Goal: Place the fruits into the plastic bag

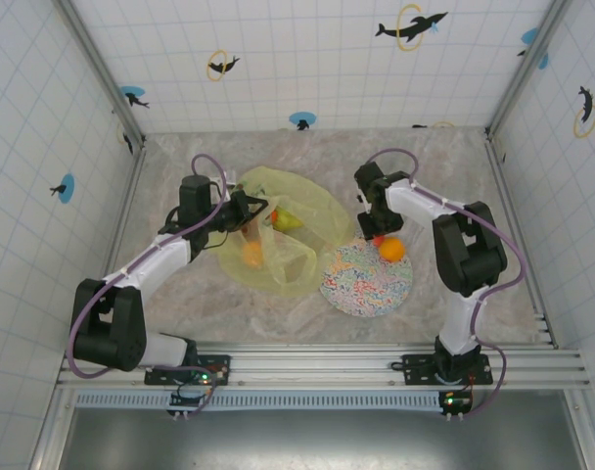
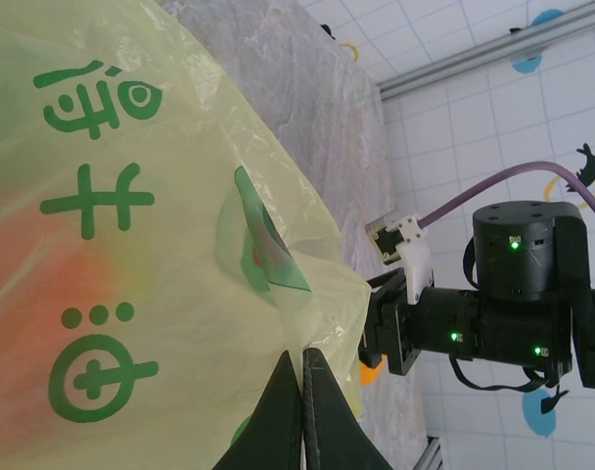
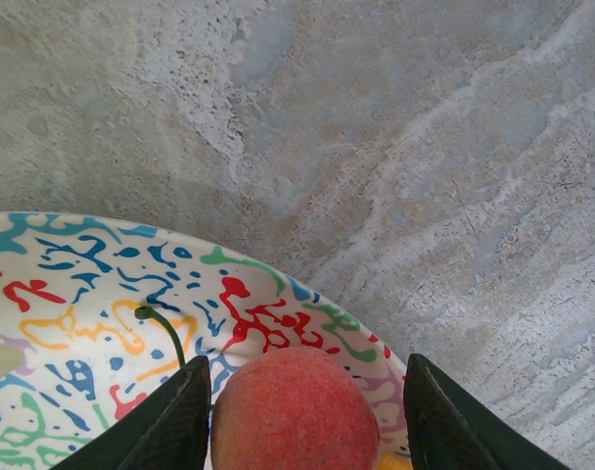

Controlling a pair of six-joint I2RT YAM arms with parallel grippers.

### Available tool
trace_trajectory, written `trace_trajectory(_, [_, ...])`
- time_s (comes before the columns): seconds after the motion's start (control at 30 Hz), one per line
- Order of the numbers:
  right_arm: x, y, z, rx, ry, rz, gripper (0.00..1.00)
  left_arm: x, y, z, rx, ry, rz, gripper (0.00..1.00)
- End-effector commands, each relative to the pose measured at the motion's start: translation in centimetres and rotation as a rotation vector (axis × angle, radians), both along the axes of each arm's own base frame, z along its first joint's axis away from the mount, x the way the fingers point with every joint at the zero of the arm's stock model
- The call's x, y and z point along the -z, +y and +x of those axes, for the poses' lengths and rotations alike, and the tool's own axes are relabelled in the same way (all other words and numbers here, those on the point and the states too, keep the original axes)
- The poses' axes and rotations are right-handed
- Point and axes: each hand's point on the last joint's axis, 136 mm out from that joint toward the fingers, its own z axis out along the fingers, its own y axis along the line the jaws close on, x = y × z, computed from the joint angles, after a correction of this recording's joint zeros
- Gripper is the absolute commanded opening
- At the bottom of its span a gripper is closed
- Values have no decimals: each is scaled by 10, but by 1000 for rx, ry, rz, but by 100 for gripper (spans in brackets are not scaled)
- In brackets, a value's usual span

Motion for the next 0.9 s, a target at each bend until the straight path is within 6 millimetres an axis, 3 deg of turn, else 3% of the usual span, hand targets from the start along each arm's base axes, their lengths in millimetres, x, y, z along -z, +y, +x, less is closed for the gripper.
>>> trace_trajectory(0.0, [8, -3, -5, -2, 37, -8, 54, 1, 2, -1, 9, -6, 1, 0])
trace_trajectory(0.43, [11, 1, -7, -7, 48, 11, 47, 3, 1, -1, 8, -3, 1, 0])
trace_trajectory(0.87, [-8, 17, -6, -18, 8, 117, 40, 3, 1, -2, 10, -2, -1, 0])
